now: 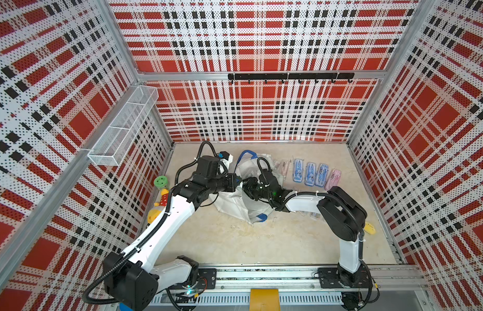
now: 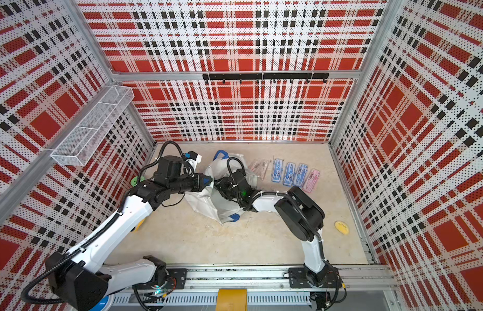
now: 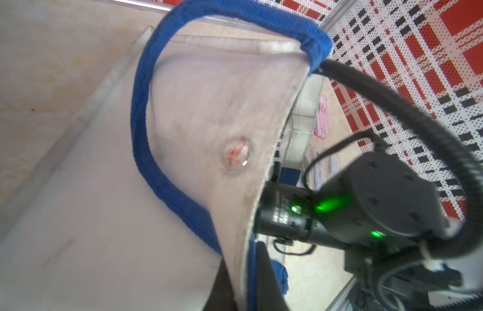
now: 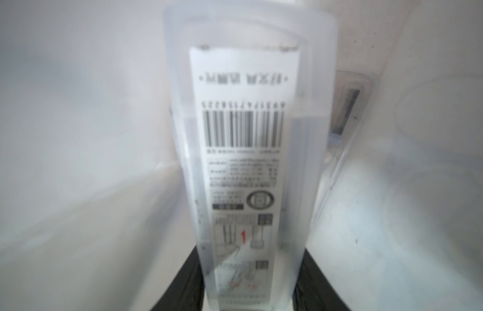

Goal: Take out the compass set from the canvas bag
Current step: Pick up the compass set from the canvas bag, then place the compass set at the center of the board.

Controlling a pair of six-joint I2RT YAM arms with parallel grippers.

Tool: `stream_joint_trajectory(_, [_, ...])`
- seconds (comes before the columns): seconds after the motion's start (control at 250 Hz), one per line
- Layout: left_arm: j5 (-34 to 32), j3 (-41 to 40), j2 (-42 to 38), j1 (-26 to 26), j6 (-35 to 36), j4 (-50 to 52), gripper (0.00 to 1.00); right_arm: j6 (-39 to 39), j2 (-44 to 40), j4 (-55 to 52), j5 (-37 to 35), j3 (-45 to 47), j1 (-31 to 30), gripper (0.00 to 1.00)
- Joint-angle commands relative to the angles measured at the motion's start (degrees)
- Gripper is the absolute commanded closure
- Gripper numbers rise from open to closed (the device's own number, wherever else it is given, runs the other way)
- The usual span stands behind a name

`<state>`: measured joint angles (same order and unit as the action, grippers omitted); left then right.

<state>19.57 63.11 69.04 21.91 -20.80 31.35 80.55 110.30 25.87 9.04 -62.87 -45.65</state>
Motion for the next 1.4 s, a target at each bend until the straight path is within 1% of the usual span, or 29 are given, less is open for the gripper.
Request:
stream_joint_trajectory(0.0, [0.70,2.10,0.63,-2.10,0.49,-0.86,1.00,-2.28,-5.58,-1.25,0.79,3.04,-0.13,0.83])
stream_joint_trajectory(0.144, [1.61,2.80,1.84,-3.92,1.27,-1.12,1.00,-6.11,-11.51,-7.88,1.51,4.16,-0.14,0.83])
stream_joint_trajectory(0.232, [2.21,2.98,2.36,-4.13,1.37,-1.51,1.00,-8.60,-14.78,-12.23,1.77,4.17,-0.09,0.83])
stream_joint_trajectory(0.24, [2.26,2.98,2.40,-5.27,1.37,-1.50,1.00,-8.84,-15.14,-12.55,1.84,4.21,-0.13,0.82])
stream_joint_trajectory(0.256, [2.37,2.98,2.45,-5.90,1.37,-1.62,1.00,-9.34,-15.74,-13.36,1.84,4.19,-0.13,0.83])
stream_joint_trajectory(0.476, [4.04,3.11,3.48,-9.97,2.73,-1.18,1.00,-16.19,-25.49,-26.17,0.27,2.96,0.21,0.82])
stream_joint_trajectory(0.672, [5.73,3.89,4.46,-14.37,4.05,-0.13,1.00,-19.29,-33.95,-36.92,-0.57,3.69,3.79,0.80])
stream_joint_trajectory(0.792, [5.30,4.51,5.08,-16.49,4.28,0.30,1.00,-19.76,-35.67,-39.38,1.95,5.96,7.26,0.80])
stream_joint_trajectory(0.892, [4.05,5.01,6.13,-17.07,4.36,0.47,1.00,-19.73,-34.77,-39.84,3.94,7.61,9.49,0.81])
stream_joint_trajectory(1.004, [3.90,5.27,7.38,-18.15,4.32,0.20,1.00,-20.03,-30.84,-40.47,5.05,7.56,10.71,0.81])
stream_joint_trajectory(1.184, [3.32,6.44,8.73,-20.98,4.29,0.11,1.00,-19.78,-19.93,-40.81,7.30,3.11,11.02,0.81])
stream_joint_trajectory(1.397, [3.28,9.21,10.44,-20.92,4.29,0.98,1.00,-16.18,-8.00,-40.61,8.35,-2.09,10.99,0.79])
